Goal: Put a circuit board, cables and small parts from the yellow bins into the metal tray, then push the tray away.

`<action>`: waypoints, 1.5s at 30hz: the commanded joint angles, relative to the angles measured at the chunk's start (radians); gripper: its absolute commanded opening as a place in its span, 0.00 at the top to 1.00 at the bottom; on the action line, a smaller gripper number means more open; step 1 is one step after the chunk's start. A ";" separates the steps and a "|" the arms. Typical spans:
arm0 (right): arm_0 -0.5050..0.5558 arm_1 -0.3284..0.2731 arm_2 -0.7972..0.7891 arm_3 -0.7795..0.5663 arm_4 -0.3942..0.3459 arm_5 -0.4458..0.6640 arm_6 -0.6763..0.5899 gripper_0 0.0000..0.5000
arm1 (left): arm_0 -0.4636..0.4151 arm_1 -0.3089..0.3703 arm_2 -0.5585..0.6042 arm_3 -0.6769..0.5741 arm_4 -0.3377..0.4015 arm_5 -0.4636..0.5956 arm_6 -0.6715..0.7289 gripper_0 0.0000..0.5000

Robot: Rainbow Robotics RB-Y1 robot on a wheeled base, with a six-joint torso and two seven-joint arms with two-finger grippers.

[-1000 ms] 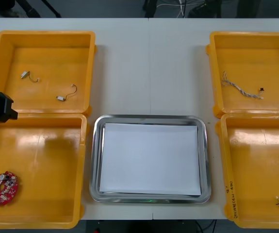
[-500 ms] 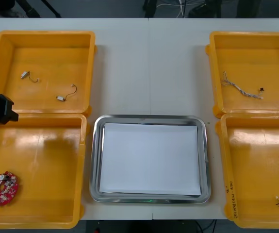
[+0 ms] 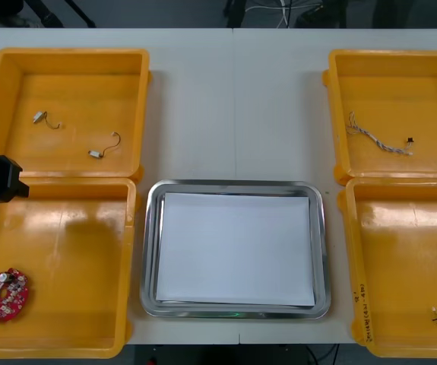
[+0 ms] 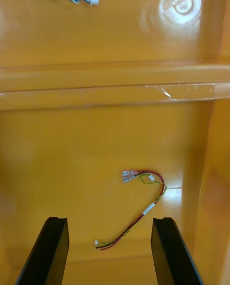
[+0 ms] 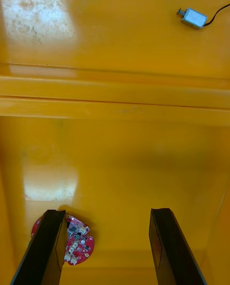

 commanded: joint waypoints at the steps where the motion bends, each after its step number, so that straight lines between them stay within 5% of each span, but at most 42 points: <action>1: 0.054 -0.043 -0.062 -0.032 -0.001 0.004 -0.039 0.00 | 0.017 0.026 0.038 -0.009 -0.003 0.006 -0.082 0.00; 12: 0.215 -0.047 -0.134 -0.032 -0.024 -0.055 -0.046 0.00 | 0.052 0.024 0.101 -0.011 0.004 0.006 -0.056 0.00; 21: 0.332 -0.044 -0.148 -0.032 -0.042 -0.208 -0.077 0.00 | 0.066 -0.008 0.149 -0.011 -0.012 0.006 -0.025 0.00; 33: 0.372 0.026 -0.148 -0.027 0.029 -0.243 -0.134 0.00 | 0.167 -0.030 0.199 -0.075 -0.029 0.006 0.120 0.00; 45: 0.369 0.057 -0.103 0.007 0.022 -0.288 -0.344 0.00 | 0.226 -0.085 0.258 -0.083 -0.029 0.006 0.209 0.00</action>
